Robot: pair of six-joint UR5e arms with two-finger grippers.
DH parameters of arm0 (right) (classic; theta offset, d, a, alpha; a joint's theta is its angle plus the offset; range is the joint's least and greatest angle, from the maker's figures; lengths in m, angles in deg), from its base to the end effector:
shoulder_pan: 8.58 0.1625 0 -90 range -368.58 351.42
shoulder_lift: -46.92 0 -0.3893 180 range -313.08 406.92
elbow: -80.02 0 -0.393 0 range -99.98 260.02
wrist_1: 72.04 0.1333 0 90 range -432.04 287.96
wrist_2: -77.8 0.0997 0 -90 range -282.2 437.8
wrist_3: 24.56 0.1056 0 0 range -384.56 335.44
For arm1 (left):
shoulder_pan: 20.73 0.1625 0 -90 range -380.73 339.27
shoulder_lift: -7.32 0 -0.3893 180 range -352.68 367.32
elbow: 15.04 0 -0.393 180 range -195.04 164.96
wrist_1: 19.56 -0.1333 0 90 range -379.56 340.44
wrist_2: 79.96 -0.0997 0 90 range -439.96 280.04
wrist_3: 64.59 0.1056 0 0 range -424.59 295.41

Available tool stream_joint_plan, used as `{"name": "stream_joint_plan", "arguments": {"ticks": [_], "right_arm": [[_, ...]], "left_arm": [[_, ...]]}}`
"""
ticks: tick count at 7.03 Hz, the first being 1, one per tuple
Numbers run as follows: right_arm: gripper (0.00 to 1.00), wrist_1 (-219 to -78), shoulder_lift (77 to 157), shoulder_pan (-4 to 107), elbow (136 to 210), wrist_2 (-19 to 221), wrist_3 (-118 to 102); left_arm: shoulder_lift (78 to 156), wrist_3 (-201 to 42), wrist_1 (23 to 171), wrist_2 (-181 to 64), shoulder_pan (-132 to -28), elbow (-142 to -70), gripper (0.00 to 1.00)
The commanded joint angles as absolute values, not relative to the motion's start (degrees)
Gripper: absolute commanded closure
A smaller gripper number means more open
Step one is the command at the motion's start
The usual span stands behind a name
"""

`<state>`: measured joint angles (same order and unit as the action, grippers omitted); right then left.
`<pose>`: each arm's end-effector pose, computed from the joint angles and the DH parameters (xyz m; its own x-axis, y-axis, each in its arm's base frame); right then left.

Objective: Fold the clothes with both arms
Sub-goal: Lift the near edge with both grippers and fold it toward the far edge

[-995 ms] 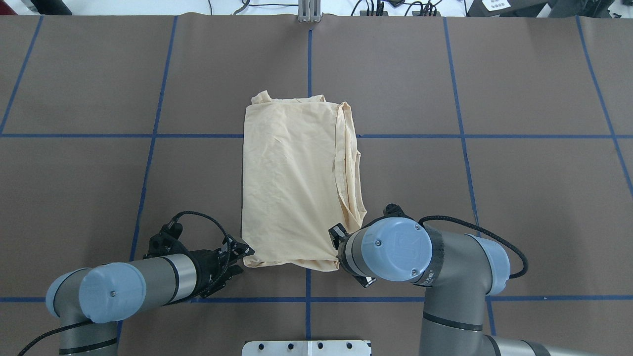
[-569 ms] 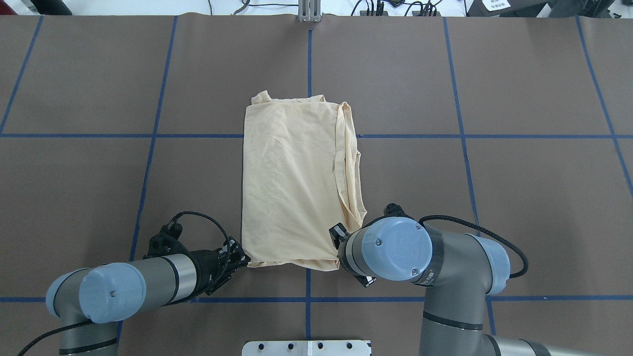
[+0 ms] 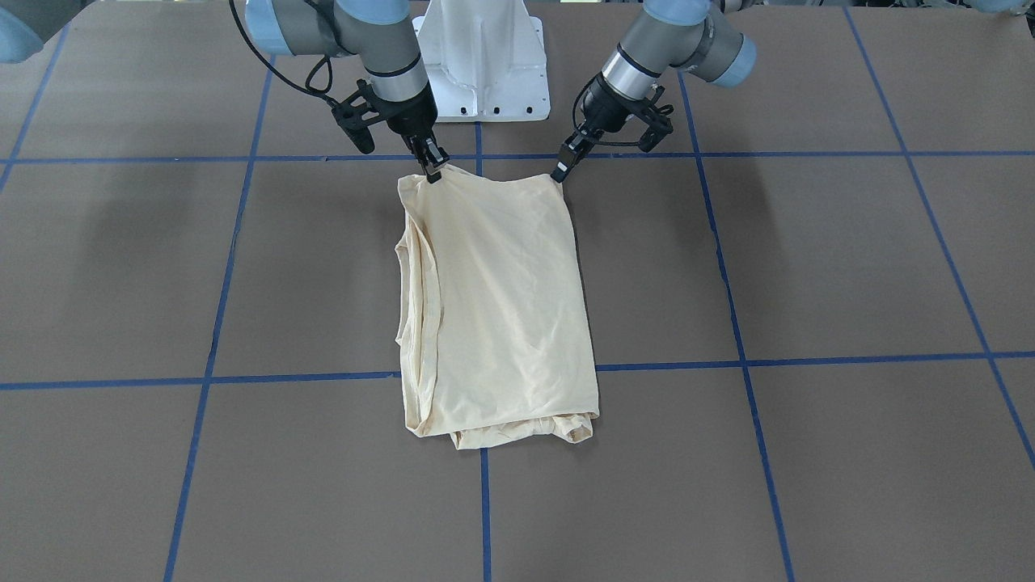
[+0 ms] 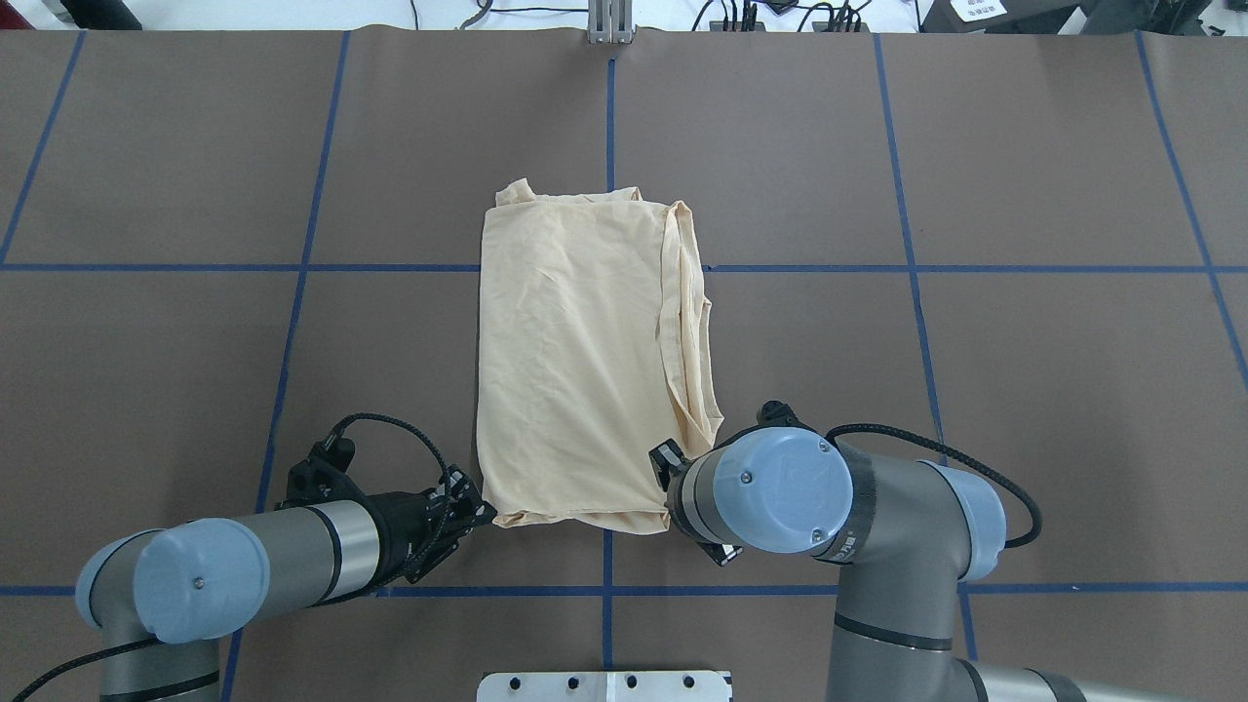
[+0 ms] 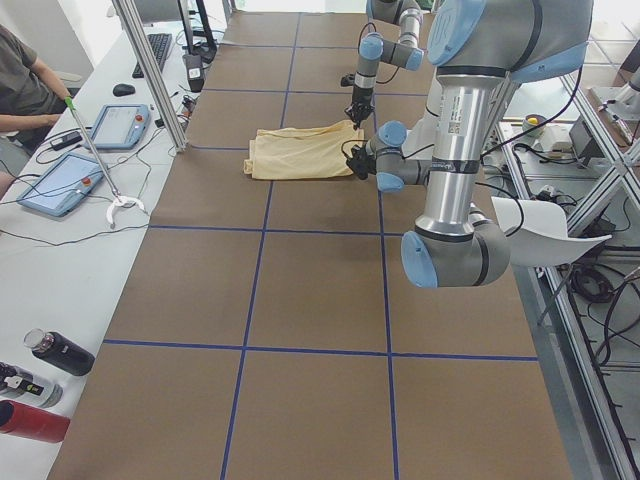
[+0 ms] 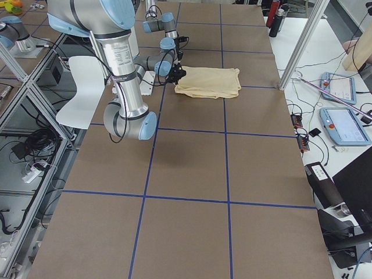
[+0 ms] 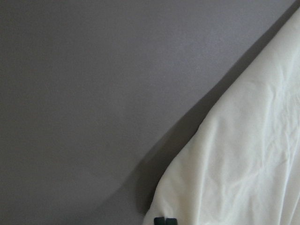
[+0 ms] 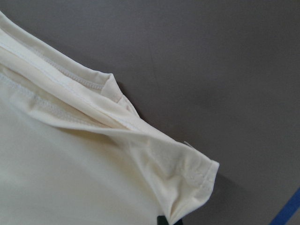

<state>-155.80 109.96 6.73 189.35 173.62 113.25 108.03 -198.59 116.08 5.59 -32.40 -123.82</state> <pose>-0.5387 -0.2746 0.2102 0.2569 0.8346 0.4873 -0.5590 0.5397 -0.6295 0.5020 -0.2482 0.2822 -0.0103 -0.7051 -0.7091 0.3725 0.6554 -0.6571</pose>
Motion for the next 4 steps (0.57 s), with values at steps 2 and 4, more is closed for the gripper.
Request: {"name": "stream_joint_plan", "arguments": {"ticks": [2, 4], "right_arm": [[1.00, -156.1, 113.9, 7.0, 195.8, 173.8, 113.3], [1.00, -161.9, 114.2, 5.1, 201.3, 174.0, 115.5]], "left_arm": [[104.0, -203.3, 111.9, 5.3, -28.7, -131.6, 1.00], [105.3, -215.9, 100.3, 2.8, -27.9, -139.0, 1.00]]}}
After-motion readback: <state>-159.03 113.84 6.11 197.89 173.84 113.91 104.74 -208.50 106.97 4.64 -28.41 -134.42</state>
